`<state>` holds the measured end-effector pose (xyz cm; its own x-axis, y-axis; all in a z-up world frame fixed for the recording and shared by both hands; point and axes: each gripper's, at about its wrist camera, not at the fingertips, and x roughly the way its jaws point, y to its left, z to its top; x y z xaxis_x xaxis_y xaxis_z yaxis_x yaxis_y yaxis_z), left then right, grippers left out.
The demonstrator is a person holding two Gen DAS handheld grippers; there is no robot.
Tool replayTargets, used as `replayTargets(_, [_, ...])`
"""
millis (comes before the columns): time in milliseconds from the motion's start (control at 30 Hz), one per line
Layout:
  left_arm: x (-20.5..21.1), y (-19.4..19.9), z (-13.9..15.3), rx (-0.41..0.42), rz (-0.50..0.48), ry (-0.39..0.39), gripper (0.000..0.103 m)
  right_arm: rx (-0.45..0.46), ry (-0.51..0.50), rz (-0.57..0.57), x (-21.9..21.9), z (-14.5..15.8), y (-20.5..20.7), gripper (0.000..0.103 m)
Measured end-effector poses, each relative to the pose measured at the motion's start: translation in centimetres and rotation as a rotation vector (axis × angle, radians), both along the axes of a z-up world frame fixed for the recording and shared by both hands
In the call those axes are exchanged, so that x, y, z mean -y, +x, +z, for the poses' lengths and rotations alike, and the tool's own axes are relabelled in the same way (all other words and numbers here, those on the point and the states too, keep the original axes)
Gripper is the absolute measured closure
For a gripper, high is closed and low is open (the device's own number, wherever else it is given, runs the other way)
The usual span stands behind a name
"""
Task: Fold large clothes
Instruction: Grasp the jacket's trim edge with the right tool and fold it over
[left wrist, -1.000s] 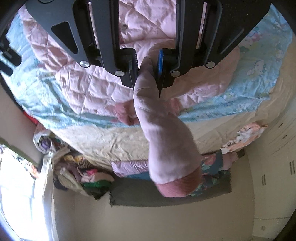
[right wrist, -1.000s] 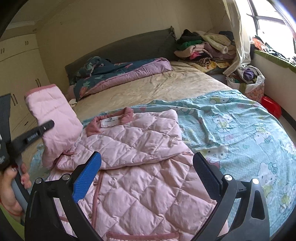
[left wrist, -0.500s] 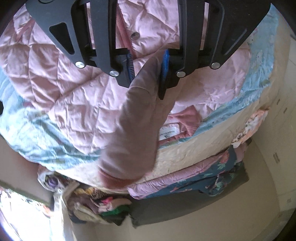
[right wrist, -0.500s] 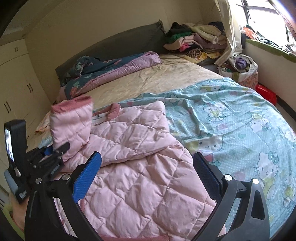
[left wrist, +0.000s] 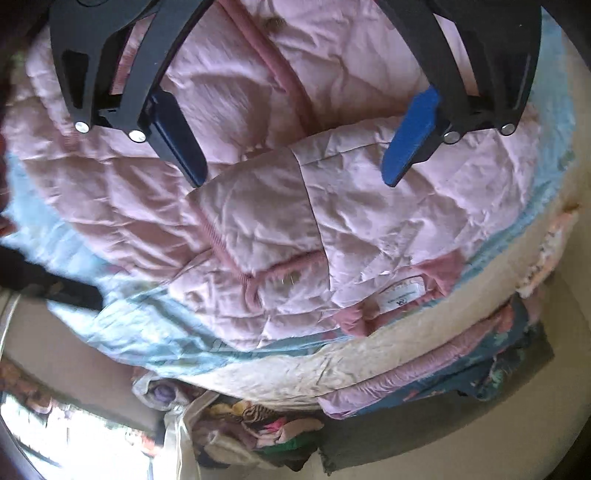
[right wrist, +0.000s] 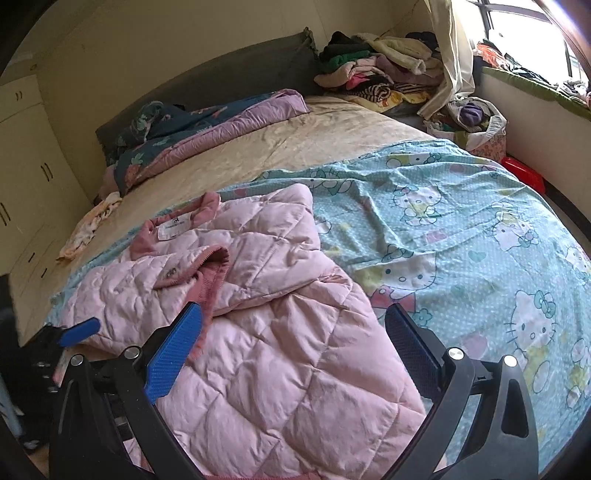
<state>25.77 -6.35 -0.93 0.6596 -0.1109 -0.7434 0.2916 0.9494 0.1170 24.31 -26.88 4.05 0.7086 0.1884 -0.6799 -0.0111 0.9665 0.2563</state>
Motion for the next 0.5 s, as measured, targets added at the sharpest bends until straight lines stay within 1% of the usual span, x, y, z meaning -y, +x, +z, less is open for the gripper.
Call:
replayTargets(33, [-0.8, -0.2, 0.6, 0.0, -0.003, -0.036, 0.009, -0.004, 0.003, 0.003, -0.3, 0.0, 0.1, 0.004])
replayTargets(100, [-2.4, -0.3, 1.5, 0.005, 0.023, -0.062, 0.009, -0.005, 0.021, 0.023, -1.0, 0.2, 0.1, 0.004])
replayTargets(133, [-2.7, -0.2, 1.9, 0.006, 0.042, -0.061, 0.009, -0.007, 0.026, 0.034, -1.4, 0.3, 0.2, 0.004])
replayTargets(200, [-4.7, 0.1, 2.6, 0.011, 0.1, -0.073, 0.009, -0.009, 0.037, 0.062, -2.7, 0.5, 0.2, 0.004])
replayTargets(300, [-7.5, 0.6, 3.4, 0.024, 0.159, -0.094, 0.009, -0.024, 0.057, 0.097, -4.5, 0.3, 0.5, 0.004])
replayTargets(433, [-11.5, 0.9, 4.1, 0.05, 0.235, -0.092, 0.009, -0.067, 0.084, 0.125, -6.6, -0.7, 1.3, 0.004])
replayTargets(500, [-13.6, 0.9, 4.3, 0.06, 0.265, -0.09, 0.009, -0.093, 0.115, 0.143, -7.6, -1.4, 2.0, 0.004])
